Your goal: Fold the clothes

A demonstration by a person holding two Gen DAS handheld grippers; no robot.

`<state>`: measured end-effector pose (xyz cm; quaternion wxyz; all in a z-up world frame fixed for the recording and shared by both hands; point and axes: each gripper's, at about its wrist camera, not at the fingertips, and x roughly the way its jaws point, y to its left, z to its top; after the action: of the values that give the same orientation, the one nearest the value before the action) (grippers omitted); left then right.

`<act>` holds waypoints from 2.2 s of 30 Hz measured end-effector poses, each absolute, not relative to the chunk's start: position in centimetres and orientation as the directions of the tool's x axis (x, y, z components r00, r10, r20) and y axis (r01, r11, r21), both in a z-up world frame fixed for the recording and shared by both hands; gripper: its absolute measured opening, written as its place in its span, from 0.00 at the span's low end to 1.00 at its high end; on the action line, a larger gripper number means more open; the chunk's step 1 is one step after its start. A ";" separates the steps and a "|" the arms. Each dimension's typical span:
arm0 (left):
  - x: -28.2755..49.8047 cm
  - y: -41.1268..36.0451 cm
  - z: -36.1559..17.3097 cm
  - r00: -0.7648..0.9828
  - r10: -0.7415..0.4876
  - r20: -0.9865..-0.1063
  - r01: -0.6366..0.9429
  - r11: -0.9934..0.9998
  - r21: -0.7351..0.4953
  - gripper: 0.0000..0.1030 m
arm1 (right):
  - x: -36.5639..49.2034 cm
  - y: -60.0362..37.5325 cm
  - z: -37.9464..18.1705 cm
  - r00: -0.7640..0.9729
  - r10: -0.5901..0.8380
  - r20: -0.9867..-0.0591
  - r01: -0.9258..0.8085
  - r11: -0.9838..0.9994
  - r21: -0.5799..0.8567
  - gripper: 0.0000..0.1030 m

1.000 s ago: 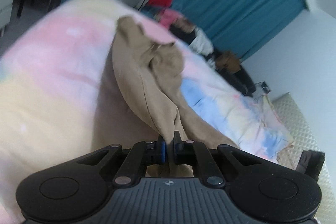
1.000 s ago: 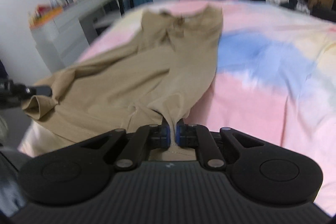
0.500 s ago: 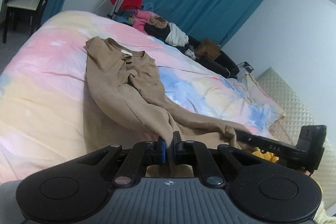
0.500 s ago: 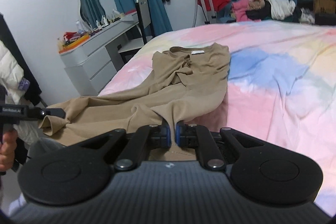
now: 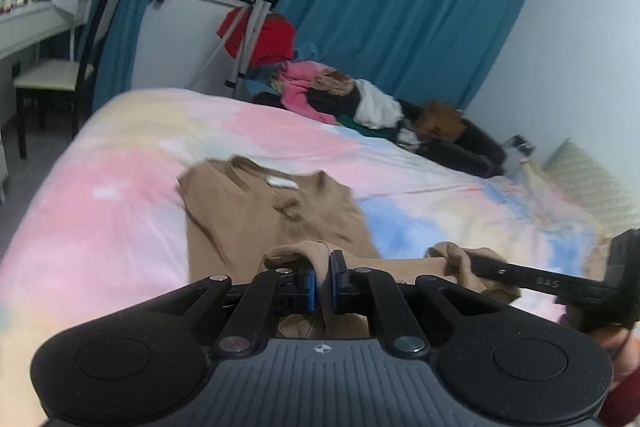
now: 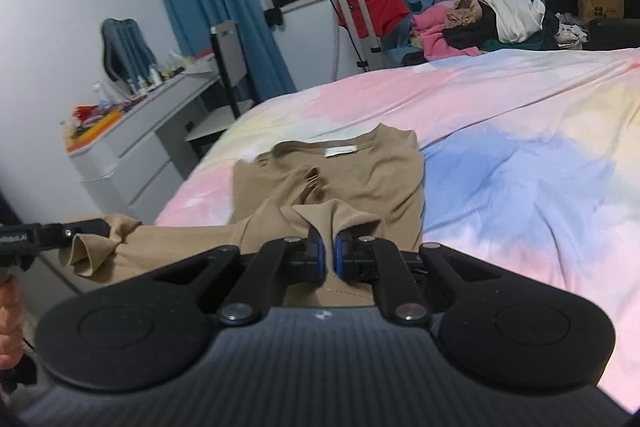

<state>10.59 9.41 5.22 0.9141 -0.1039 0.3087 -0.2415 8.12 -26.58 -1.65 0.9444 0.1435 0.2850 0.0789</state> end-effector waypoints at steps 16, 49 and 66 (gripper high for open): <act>24.2 5.2 -9.5 0.659 -0.356 -0.663 0.314 0.931 -0.188 0.12 | 20.9 -26.7 -12.4 0.754 0.162 -0.637 0.009 0.966 0.257 0.11; 9.9 9.3 -11.7 0.457 -0.569 -0.684 -0.139 0.714 -0.686 0.90 | 7.0 -28.0 -15.8 0.679 0.498 -0.539 0.311 0.470 0.826 0.63; 11.3 12.3 -13.8 0.625 -0.501 -0.599 -0.271 0.579 -0.769 0.22 | 8.1 -29.5 -19.3 0.757 0.342 -0.557 0.474 0.301 0.828 0.28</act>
<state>11.28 12.26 -13.83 0.7795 -0.4526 0.4267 -0.0737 8.15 -29.52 -19.35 0.7284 0.5896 0.3460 -0.0450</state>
